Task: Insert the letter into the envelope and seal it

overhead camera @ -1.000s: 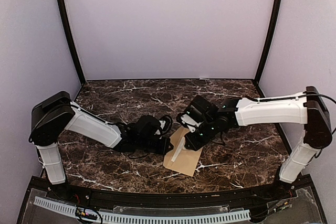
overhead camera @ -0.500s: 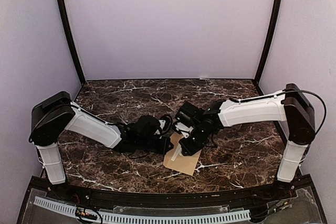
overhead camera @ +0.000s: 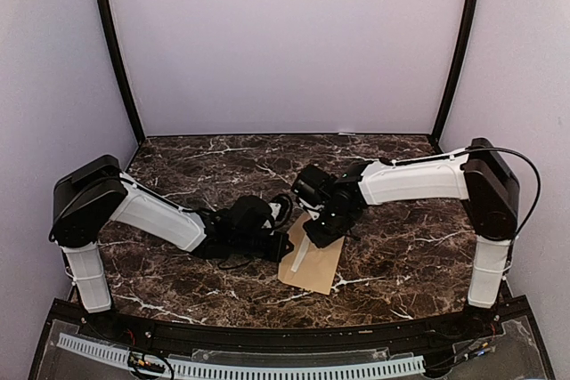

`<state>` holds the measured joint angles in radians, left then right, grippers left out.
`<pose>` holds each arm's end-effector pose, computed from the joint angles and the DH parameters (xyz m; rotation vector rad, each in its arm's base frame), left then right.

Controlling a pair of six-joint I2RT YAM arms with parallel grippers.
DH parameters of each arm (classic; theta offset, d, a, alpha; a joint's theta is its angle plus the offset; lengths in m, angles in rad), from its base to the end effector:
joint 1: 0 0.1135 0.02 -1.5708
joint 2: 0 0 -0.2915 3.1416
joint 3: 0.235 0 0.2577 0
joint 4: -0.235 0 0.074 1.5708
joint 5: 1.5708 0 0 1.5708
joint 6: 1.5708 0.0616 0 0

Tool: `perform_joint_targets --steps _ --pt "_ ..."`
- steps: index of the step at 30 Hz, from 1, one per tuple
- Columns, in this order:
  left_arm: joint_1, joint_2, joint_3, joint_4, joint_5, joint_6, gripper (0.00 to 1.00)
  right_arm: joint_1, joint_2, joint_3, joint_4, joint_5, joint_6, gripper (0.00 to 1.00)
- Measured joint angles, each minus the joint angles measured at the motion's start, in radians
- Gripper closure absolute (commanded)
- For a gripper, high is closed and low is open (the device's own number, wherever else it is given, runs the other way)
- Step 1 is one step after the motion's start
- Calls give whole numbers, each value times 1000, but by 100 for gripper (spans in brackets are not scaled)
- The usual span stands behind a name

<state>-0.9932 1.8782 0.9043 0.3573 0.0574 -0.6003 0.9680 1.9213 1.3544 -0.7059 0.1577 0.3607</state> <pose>0.2205 -0.3448 0.1394 0.4937 2.3019 -0.9174 0.2366 0.3267 0.1744 -0.8082 2.6910 0.0852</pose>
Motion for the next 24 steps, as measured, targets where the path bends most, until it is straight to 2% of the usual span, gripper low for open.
perform_joint_targets --steps 4,8,18,24 --pt "0 0 0 -1 -9 1 100 -20 10 8 -3 37 -9 100" --pt "0 0 -3 -1 -18 -2 100 -26 7 7 -6 -8 -27 100" --pt "-2 0 -6 -7 -28 -6 100 -21 -18 -15 -18 -277 -45 100" --pt "-4 -1 -11 -2 -34 -9 100 -8 -18 -21 -24 -376 -45 100"
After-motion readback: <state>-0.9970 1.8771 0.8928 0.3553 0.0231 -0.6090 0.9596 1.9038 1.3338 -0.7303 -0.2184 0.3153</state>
